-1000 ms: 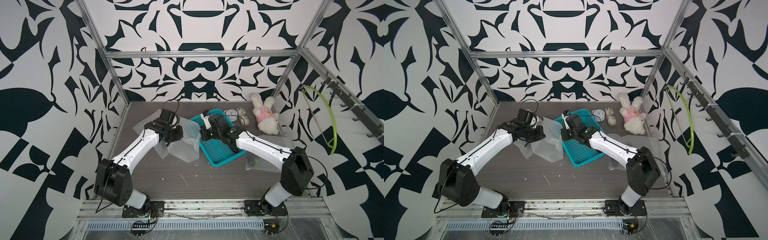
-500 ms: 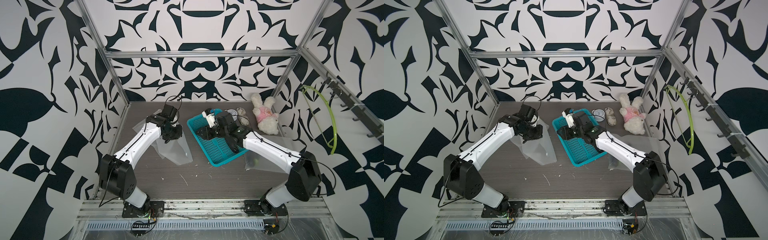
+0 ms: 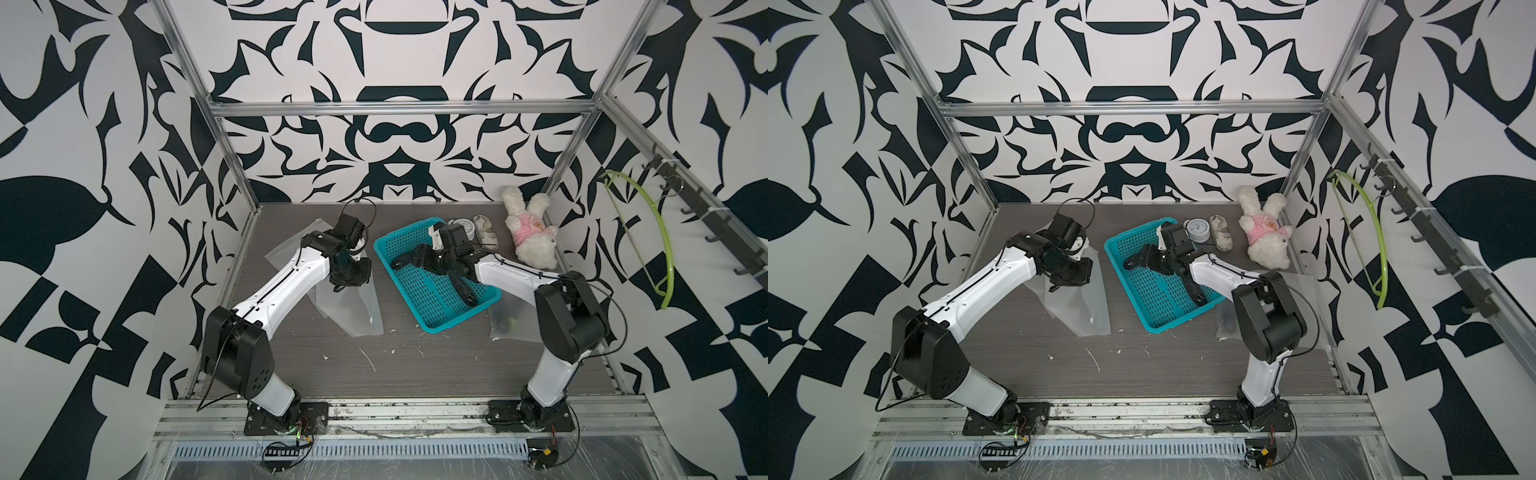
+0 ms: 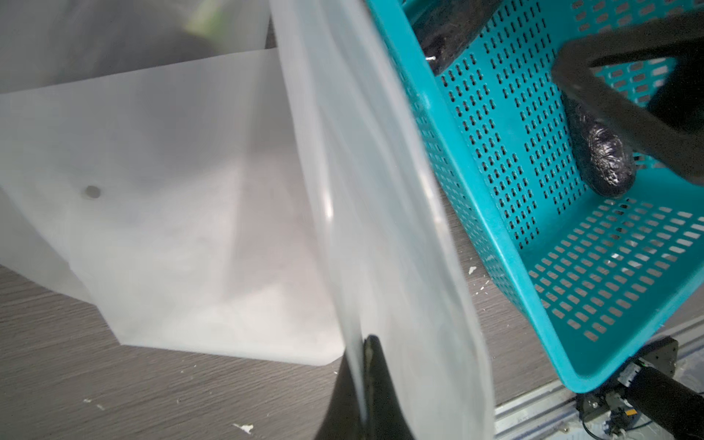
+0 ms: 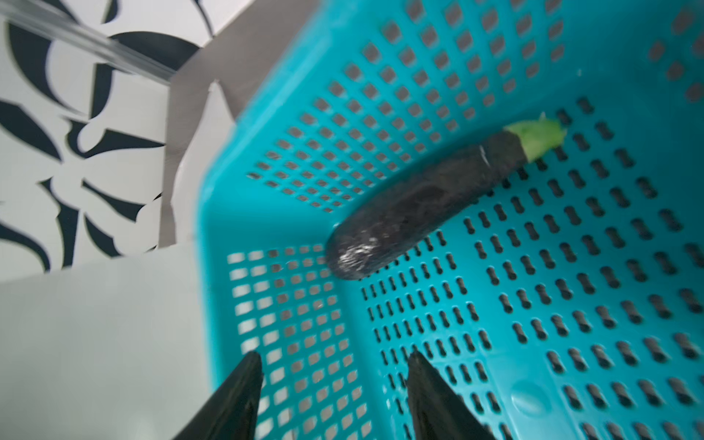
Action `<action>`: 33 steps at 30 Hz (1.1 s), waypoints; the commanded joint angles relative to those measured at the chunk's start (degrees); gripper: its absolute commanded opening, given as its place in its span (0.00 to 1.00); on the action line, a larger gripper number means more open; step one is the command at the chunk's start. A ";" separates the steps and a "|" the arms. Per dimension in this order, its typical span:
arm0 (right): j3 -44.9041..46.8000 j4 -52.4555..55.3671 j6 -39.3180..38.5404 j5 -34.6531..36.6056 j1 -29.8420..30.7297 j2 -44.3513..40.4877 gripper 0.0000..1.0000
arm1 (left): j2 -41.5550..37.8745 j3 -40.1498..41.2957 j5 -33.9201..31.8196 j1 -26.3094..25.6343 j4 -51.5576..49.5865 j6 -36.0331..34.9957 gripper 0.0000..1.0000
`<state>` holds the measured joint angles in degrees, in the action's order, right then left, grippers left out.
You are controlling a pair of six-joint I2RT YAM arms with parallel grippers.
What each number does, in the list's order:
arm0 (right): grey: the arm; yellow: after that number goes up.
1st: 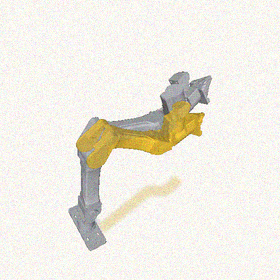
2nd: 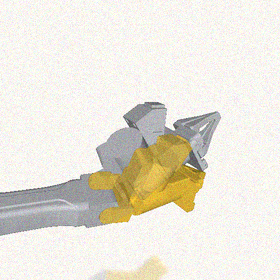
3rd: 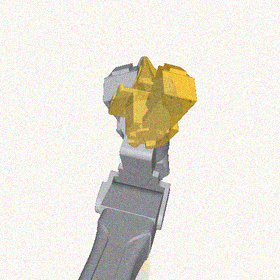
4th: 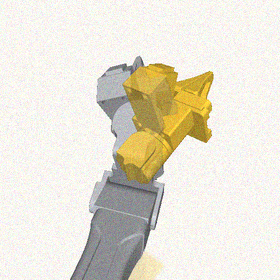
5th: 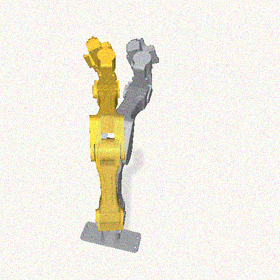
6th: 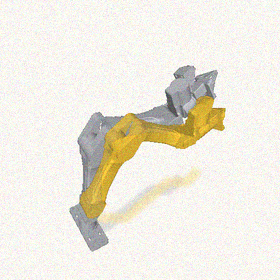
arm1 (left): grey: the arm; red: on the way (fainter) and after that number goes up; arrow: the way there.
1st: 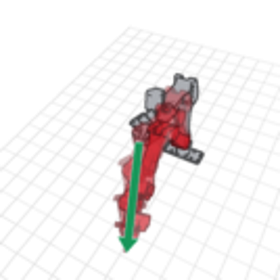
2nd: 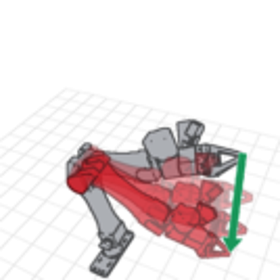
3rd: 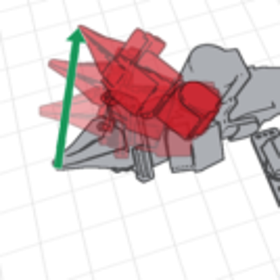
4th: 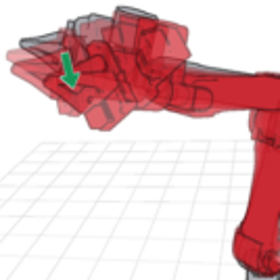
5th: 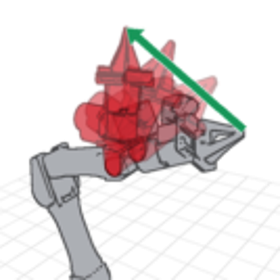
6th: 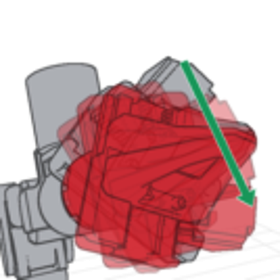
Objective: Place the eggplant in a zip-top bag and seal the zipper
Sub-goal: Pick up the eggplant from the basket.
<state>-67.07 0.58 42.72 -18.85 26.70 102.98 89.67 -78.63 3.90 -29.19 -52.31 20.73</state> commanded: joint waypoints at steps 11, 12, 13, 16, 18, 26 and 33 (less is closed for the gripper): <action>-1.43 -10.38 19.24 6.10 -0.16 8.16 0.64 | -2.17 1.36 1.86 -1.25 5.15 -2.12 0.00; -1.92 -10.80 19.94 6.27 -0.16 8.89 0.64 | -2.38 1.69 2.30 -1.26 5.38 -2.07 0.00; -2.75 -11.02 20.68 5.99 -0.16 9.82 0.64 | -2.56 2.01 2.51 -1.31 5.38 -2.10 0.00; -3.07 -14.43 24.23 6.42 0.17 11.81 0.64 | -2.87 2.64 3.03 -1.56 7.38 -2.10 0.00; -3.30 -16.70 25.49 6.66 0.58 12.79 0.64 | -3.01 3.00 3.19 -1.70 7.71 -2.09 0.00; -5.89 -18.45 27.81 5.00 1.42 16.24 0.64 | -3.71 5.18 3.21 -1.88 9.38 -1.57 0.00; -6.76 -17.92 29.85 4.10 1.55 17.77 0.57 | -3.96 5.86 3.84 -1.93 9.98 -1.00 0.00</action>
<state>-72.27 -17.56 71.07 -14.26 27.97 120.88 87.37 -73.65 6.76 -30.89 -43.05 19.55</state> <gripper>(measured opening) 0.583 0.041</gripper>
